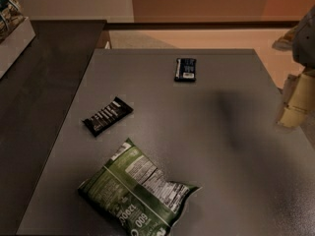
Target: Pick green jalapeno chip bag
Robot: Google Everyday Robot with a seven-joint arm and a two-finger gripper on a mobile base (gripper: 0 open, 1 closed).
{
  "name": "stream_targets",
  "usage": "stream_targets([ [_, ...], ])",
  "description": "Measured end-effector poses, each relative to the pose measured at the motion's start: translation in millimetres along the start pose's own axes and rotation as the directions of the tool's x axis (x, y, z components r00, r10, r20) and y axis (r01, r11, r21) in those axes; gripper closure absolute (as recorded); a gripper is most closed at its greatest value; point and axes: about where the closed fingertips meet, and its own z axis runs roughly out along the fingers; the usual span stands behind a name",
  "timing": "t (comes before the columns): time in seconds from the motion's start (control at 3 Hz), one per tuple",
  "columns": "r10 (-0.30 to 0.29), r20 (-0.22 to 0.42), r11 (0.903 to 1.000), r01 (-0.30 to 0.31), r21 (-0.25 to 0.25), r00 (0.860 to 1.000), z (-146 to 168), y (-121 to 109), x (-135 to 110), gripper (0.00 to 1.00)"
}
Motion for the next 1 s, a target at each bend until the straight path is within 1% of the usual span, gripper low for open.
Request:
stream_targets([
  [0.33,0.0,0.0,1.0,0.0,0.0,1.0,0.0,0.0,0.0,0.0],
  [0.67,0.03,-0.001,0.9994,-0.03,-0.013,1.0,2.0,-5.3,0.6,0.0],
  [1.0,0.055,-0.026,0.997,-0.056,-0.053,0.998,11.7,4.5,-7.6,0.0],
])
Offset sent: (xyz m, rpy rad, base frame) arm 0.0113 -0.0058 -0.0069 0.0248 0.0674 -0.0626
